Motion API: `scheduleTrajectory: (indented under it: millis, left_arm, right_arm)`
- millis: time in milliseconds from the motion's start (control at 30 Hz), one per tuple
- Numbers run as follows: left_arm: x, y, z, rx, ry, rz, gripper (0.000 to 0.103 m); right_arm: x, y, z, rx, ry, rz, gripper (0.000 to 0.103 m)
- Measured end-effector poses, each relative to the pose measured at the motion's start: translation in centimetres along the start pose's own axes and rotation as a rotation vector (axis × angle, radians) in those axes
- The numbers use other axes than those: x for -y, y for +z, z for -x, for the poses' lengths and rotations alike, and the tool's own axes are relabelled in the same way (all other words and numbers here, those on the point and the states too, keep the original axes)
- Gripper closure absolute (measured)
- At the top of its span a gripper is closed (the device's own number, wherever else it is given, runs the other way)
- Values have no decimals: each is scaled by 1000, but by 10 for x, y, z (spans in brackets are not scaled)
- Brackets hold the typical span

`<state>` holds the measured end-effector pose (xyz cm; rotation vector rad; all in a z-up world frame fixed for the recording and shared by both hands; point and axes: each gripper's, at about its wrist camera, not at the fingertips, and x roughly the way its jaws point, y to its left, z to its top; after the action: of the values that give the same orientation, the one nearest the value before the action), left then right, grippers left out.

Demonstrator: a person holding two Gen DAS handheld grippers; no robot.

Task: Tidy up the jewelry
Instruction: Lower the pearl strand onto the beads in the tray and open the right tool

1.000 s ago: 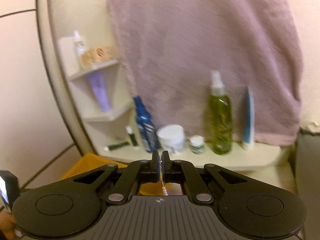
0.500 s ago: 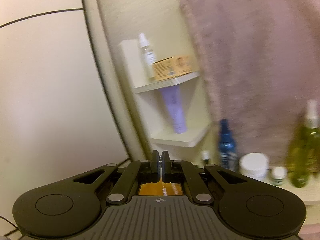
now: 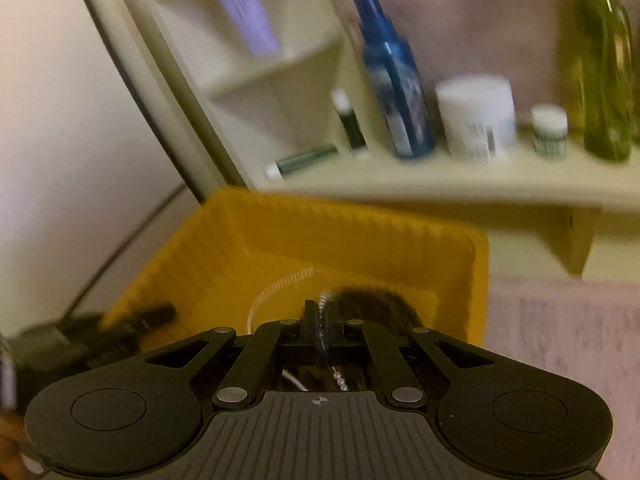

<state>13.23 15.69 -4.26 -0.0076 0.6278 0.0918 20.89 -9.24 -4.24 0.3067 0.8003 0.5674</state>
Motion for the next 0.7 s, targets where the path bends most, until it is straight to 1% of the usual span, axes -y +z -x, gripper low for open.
scheduleTrajectory:
  millis: [167,400,467,500,533,567,600,633,700]
  left_arm:
    - [-1,0,-2,-3,2,2,92]
    - [-1,0,-3,-8,1,6,92]
    - [-1,1,-5,-10,1,7,92]
    - [-1,1,-5,-10,0,7,92]
    - [-1,1,-5,-10,1,7,92]
    - [-1,1,-5,-9,1,7,92]
    - [-1,1,-5,-10,1,8,92]
    - [-1,1,-5,-9,0,9,92]
    - [-1,1,-6,-9,2,9,92]
  right_arm:
    - [3,0,-6,-12,-9,18,101]
    - [-7,-2,-14,-36,-48,106,100]
    - [-8,-2,-16,-38,-55,120,98]
    - [-8,-2,-16,-38,-62,126,91]
    - [-8,-2,-15,-40,-72,131,76]
    - [-8,-2,-15,-36,-79,133,66]
    - [-7,-3,-13,-23,-81,132,50]
    - [-6,-3,-11,-10,-78,131,47]
    - [-6,-3,-9,-4,-70,135,46]
